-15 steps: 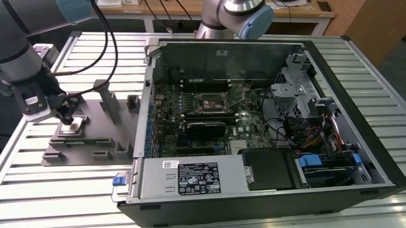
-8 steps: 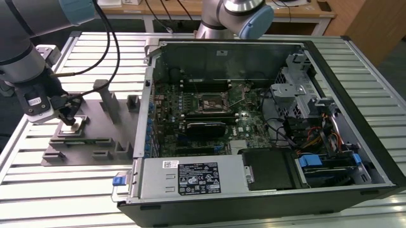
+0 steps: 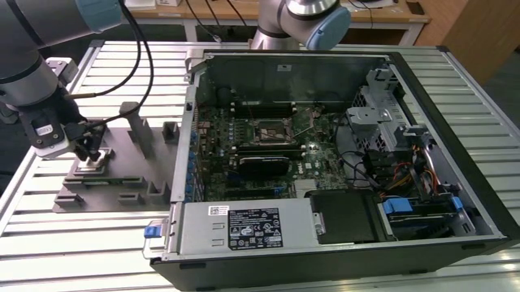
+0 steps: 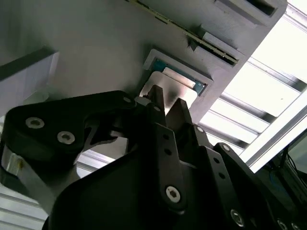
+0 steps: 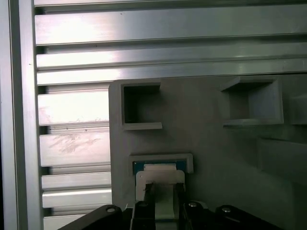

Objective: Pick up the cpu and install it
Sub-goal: 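Pick up the cpu and move it towards the insertion slot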

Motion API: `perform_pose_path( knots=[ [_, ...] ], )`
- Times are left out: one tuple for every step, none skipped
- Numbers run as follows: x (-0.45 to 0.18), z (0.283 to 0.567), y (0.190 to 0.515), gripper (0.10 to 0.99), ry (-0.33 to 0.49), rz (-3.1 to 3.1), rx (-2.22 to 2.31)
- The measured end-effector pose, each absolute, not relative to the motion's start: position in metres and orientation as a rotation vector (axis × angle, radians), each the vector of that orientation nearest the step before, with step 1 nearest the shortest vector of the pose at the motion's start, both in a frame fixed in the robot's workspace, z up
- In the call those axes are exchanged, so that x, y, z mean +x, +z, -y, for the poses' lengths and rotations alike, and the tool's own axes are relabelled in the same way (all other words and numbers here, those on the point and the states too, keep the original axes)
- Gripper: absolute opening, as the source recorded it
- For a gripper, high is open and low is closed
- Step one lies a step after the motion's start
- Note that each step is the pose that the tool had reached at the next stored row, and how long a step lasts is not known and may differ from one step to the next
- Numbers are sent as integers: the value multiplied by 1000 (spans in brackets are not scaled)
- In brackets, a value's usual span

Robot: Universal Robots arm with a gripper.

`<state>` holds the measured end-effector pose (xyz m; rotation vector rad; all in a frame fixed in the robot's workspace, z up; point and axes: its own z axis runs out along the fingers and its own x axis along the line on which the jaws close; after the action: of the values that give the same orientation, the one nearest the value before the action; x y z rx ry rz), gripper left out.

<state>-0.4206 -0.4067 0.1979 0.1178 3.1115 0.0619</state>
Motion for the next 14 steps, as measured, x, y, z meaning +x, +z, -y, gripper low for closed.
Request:
perform_pose_path(
  knots=[
    [-421,407,198,294,62,-3111,118],
    [-421,407,198,294,62,-3111,118],
    [-421,407,198,349,62,-3112,118],
    [-421,407,198,408,62,-3112,118],
    [-421,407,198,467,62,-3112,118],
    [-421,407,198,467,62,-3111,118],
    [-421,407,198,525,61,-3112,118],
    [-421,407,198,584,61,-3111,118],
    [-421,407,198,584,61,-3111,118],
    [-421,407,198,643,61,-3111,118],
    [-421,407,198,702,61,-3111,118],
    [-421,407,198,702,61,-3112,118],
    [-421,407,198,702,61,-3112,118],
    [-421,407,198,765,61,-3112,118]
  ],
)
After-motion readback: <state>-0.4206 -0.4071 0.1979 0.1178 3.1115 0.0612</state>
